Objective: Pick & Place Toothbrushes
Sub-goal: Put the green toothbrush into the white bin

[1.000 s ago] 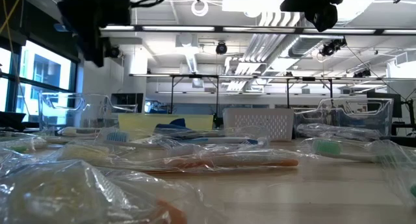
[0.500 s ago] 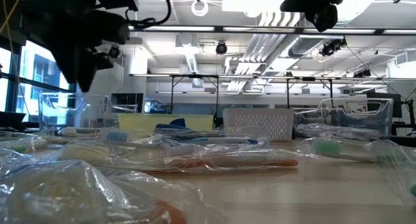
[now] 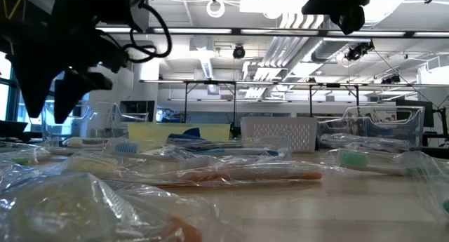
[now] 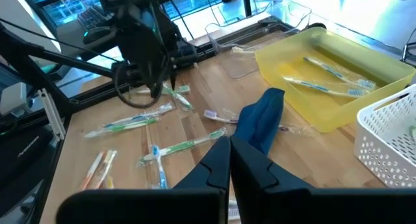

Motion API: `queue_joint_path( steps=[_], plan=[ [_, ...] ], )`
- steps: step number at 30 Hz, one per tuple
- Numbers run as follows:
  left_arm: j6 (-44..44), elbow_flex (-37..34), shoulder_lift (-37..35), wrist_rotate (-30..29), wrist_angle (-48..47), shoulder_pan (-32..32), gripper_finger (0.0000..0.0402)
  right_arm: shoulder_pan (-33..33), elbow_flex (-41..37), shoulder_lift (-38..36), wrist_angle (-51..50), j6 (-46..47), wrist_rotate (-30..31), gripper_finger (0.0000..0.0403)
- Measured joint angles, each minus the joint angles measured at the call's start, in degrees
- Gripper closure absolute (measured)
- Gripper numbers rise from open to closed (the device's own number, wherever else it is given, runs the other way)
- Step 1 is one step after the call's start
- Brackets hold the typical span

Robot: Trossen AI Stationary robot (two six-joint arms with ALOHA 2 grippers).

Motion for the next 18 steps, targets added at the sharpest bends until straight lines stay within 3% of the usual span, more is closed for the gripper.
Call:
queue_joint_path(
  steps=[8,18],
  plan=[
    [-4.1,-8.2,0.6,1.2,9.9,1.6,0.021,0.0,0.0,0.0,0.3,1.6,-0.2,0.0398],
    [-6.2,-12.6,0.4,2.1,10.9,4.7,0.021,0.0,0.0,0.0,0.6,2.0,-0.2,0.0398]
  ],
)
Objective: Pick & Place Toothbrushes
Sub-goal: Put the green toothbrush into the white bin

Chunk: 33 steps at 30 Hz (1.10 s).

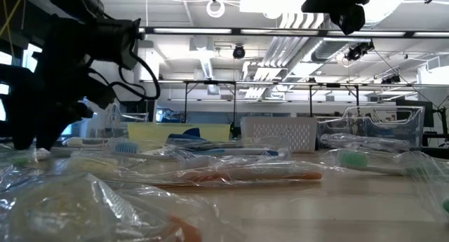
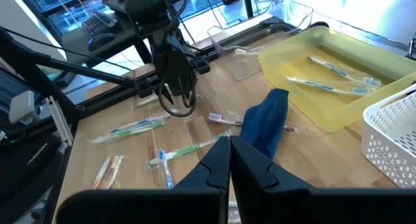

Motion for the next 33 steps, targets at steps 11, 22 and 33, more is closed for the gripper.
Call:
queue_joint_path(
  steps=[11,22,33],
  plan=[
    [-6.5,0.0,0.0,4.2,10.4,0.0,0.021,0.0,0.0,0.0,0.0,0.1,0.0,0.0398],
    [-6.7,8.3,0.0,4.1,10.3,0.0,0.021,0.0,0.0,0.0,0.0,0.0,0.0,0.0398],
    [2.2,16.4,0.0,-3.8,-10.3,2.7,0.021,0.0,0.0,0.0,0.0,1.6,-1.6,0.0398]
  ],
)
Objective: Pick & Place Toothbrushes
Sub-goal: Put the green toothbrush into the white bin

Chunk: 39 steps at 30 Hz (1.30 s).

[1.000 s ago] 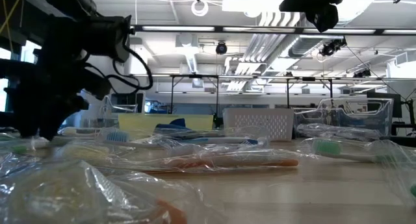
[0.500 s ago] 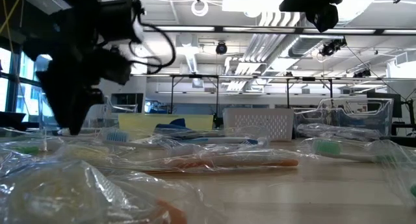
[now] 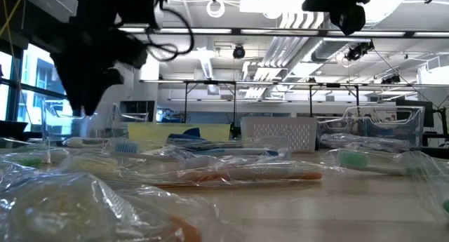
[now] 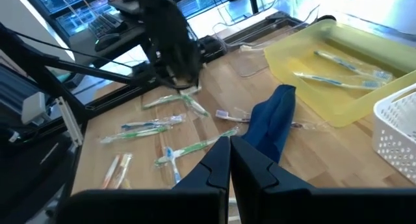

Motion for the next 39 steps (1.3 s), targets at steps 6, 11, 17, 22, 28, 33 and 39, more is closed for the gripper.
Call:
queue_joint_path(
  steps=[6,11,17,22,28,33,39],
  plan=[
    [1.0,-4.8,0.0,1.9,1.6,3.6,0.021,1.1,0.0,0.0,0.0,0.1,0.2,0.0398],
    [1.0,-8.4,0.0,6.4,7.0,4.4,0.021,2.3,0.0,0.0,0.0,0.0,0.1,0.0398],
    [-0.1,-10.2,0.0,6.6,7.0,4.4,0.021,2.4,0.0,0.0,0.0,0.0,0.3,0.0398],
    [-1.9,-12.4,0.0,6.6,8.3,4.4,0.021,2.4,0.0,0.0,0.0,-0.1,0.3,0.0398],
    [-3.9,-15.7,0.0,7.0,13.9,4.4,0.021,2.4,0.0,0.0,0.0,-0.1,0.3,0.0398],
    [-5.5,-17.1,-0.1,7.0,15.9,4.4,0.021,2.4,0.0,0.0,0.0,-0.1,0.4,0.0398],
    [-6.7,-17.2,-0.1,5.0,16.1,4.3,0.021,2.4,0.0,0.0,0.0,-0.2,1.2,0.0398]
  ],
)
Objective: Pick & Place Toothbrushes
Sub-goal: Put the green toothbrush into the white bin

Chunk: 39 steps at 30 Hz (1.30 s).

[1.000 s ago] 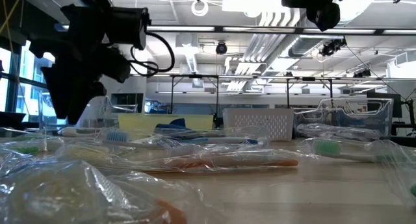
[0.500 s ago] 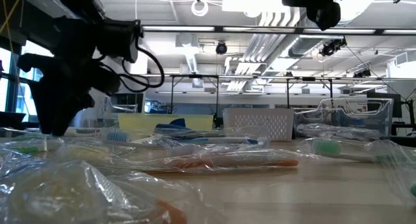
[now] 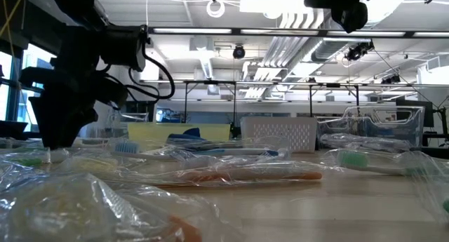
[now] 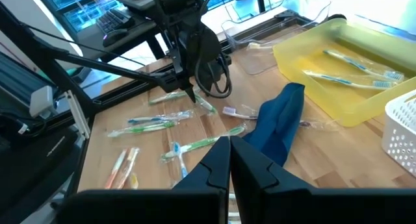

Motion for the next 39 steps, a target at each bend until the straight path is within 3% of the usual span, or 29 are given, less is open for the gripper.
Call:
queue_joint_path(
  steps=[39],
  plan=[
    [3.4,-0.1,2.2,-1.2,0.2,0.0,0.021,0.0,0.0,0.0,0.0,-0.3,0.6,0.0398]
  ],
)
